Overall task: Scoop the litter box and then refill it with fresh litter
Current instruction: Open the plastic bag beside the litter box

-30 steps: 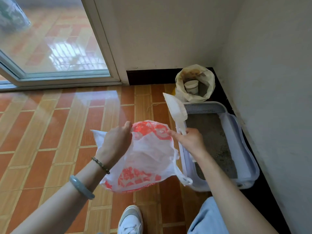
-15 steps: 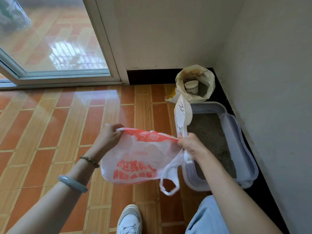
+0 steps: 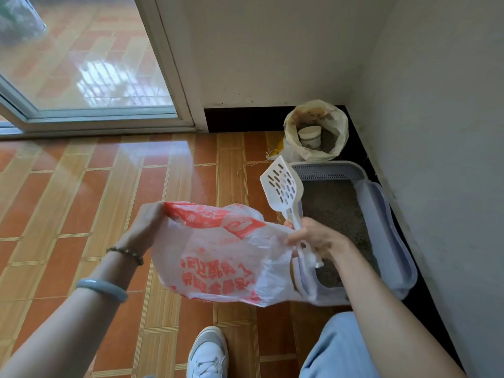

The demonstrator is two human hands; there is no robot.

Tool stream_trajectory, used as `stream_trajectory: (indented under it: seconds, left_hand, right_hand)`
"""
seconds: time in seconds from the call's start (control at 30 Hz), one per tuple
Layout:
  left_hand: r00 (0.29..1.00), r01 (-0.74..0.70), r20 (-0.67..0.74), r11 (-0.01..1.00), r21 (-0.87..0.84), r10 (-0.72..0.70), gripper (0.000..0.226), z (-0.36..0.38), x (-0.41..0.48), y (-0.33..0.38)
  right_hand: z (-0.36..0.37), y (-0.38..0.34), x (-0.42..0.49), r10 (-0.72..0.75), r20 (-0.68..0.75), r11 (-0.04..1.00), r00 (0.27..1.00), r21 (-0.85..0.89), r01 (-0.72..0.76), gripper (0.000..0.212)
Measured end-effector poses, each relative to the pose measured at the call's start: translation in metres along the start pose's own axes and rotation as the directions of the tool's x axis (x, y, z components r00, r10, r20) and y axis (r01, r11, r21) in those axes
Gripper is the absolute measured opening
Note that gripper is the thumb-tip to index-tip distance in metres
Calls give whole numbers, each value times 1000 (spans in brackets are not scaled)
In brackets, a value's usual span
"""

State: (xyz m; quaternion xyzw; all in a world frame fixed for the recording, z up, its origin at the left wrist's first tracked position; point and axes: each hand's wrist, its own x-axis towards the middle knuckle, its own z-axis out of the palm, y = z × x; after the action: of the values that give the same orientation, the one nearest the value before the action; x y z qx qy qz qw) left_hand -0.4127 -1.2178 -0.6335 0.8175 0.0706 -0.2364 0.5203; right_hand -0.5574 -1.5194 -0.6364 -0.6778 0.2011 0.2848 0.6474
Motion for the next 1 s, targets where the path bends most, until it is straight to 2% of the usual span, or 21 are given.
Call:
stream_trajectory:
  seconds: [0.07,0.13,0.17,0.23,0.3,0.33,0.4,0.5,0.57,0.6,0.67,0.7,0.73,0.8,0.87,0.93,1.0]
  left_hand:
    - [997,53,-59,998,37,-51,29,-4,5,-3]
    - [998,49,-54,997,67,-46,23,-6,4,-6]
    - [999,41,-8,997,64,-40,23,-7,3,-8]
    - [980,38,193,999,8,-39,32,-9,-1,-10]
    - [918,94,390,995,-40,-71,41,-10,3,-16]
    - [888,121,450,992,-31,-94,44,-11,5,-20]
    - [856,76,503,992,101,-117,51,-7,7,-24]
    - [886,-54,455,953,298,-92,58,10,3,-25]
    - [894,-217,447,898,383,25,51,25,-1,-24]
    - [896,-305,435,838,452,91,42,32,-2,-24]
    - [914,-380,351,727,572,202,26,44,-4,-27]
    - [924,-379,282,707,596,258,27,48,-4,-29]
    - [934,-356,200,725,590,296,36,52,-5,-31]
    - [954,-272,29,826,494,298,62,56,-7,-36]
    - [976,-158,-87,928,338,198,89,56,-8,-47]
    - [995,-23,-88,983,182,39,114,58,-13,-62]
    - [993,116,-3,984,136,-116,117,65,-19,-77]
  right_hand:
    - [1,1,-1,-2,1,1000,1000,-9,2,22]
    - [3,1,1,-45,-35,995,998,86,48,22]
    - [3,1,3,-60,-63,986,996,154,69,24]
    - [2,1,6,-59,-125,959,990,268,91,36]
    - [1,2,8,-25,-195,951,980,299,83,38]
    - [2,3,9,-6,-225,953,974,294,73,36]
    - [4,3,11,26,-268,963,963,265,47,33]
    - [12,2,13,51,-286,970,957,241,20,33]
    - [15,2,16,70,-314,973,947,231,4,33]
    - [16,2,17,79,-332,973,940,230,0,29]
    - [16,3,19,99,-375,968,922,250,-2,24]
    - [15,4,20,115,-398,961,910,276,-1,25]
    - [13,3,20,134,-421,952,897,305,1,24]
    - [10,3,21,178,-444,931,878,366,-4,29]
    - [8,3,21,214,-438,903,873,430,-6,39]
    - [8,1,20,238,-431,878,870,478,-4,40]
    - [10,-1,18,257,-431,867,865,498,-9,33]
